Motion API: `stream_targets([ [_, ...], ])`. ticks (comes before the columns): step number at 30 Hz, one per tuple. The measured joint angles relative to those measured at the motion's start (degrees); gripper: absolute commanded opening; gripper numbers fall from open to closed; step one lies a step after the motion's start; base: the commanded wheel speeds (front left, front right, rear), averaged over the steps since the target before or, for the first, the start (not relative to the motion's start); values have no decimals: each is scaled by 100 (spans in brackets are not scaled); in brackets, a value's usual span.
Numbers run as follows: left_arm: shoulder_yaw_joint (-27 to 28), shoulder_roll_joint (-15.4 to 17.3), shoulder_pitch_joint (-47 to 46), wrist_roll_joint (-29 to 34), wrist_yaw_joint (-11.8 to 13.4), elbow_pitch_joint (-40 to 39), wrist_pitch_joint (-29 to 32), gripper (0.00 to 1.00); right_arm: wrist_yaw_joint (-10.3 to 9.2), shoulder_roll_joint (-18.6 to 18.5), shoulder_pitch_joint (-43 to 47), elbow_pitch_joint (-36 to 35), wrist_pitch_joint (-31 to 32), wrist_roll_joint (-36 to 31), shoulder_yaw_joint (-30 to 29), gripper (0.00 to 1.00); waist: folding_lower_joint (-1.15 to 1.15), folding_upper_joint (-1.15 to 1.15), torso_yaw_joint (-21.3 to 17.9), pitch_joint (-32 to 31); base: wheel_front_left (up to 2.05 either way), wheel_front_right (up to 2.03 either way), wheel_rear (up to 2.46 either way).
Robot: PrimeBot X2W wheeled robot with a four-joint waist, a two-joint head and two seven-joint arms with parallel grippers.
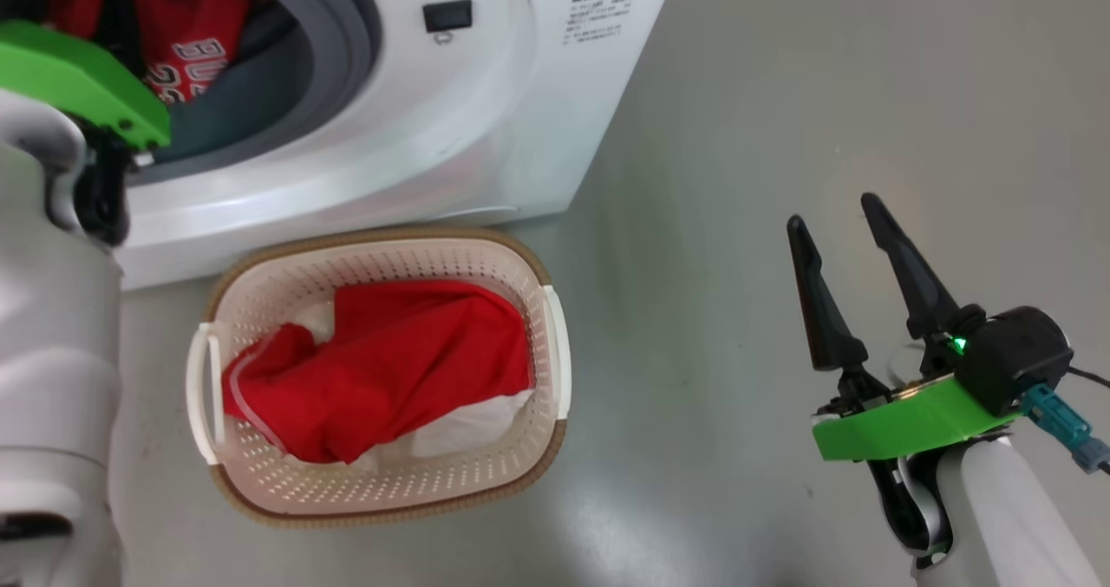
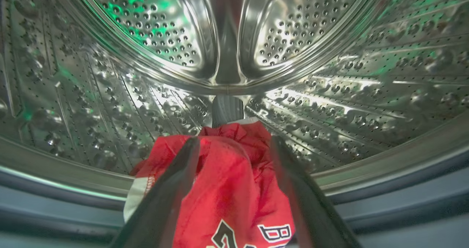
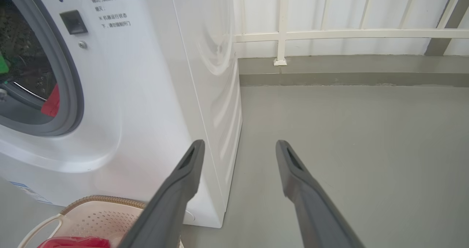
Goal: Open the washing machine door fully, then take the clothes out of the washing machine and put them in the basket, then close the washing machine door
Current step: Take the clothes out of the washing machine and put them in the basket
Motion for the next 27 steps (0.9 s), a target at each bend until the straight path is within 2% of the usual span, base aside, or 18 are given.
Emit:
stream_targets([
  [3,-47,23,-238,0,25,293,287,100,0,0,-26,-30,0,2,4,100,0,0,-41,125,0,0,0],
  [10,-260,34,-488,94,259,760,990,100,0,-1,-155,-32,0,56,54,100,0,0,-132,306,0,0,0],
  [16,-474,189,-551,274,385,844,1268,100,0,-1,-236,-29,0,112,94,100,0,0,-217,365,0,0,0],
  [17,-502,211,-563,312,417,846,1267,89,0,-1,-236,-22,0,125,99,100,0,0,-225,373,0,0,0],
  [18,-521,225,-568,337,437,846,1238,44,0,-1,-236,-15,0,142,104,100,0,0,-232,382,0,0,0],
  [19,-535,227,-570,355,458,846,1182,10,0,-1,-236,-8,0,145,110,100,0,0,-236,391,0,0,0],
  [20,-544,227,-570,356,459,850,1140,0,0,-1,-237,1,0,145,119,100,0,0,-239,399,0,0,0],
  [27,-537,229,-564,324,444,850,599,0,0,-2,-252,71,0,253,179,100,0,0,-217,389,0,0,0],
])
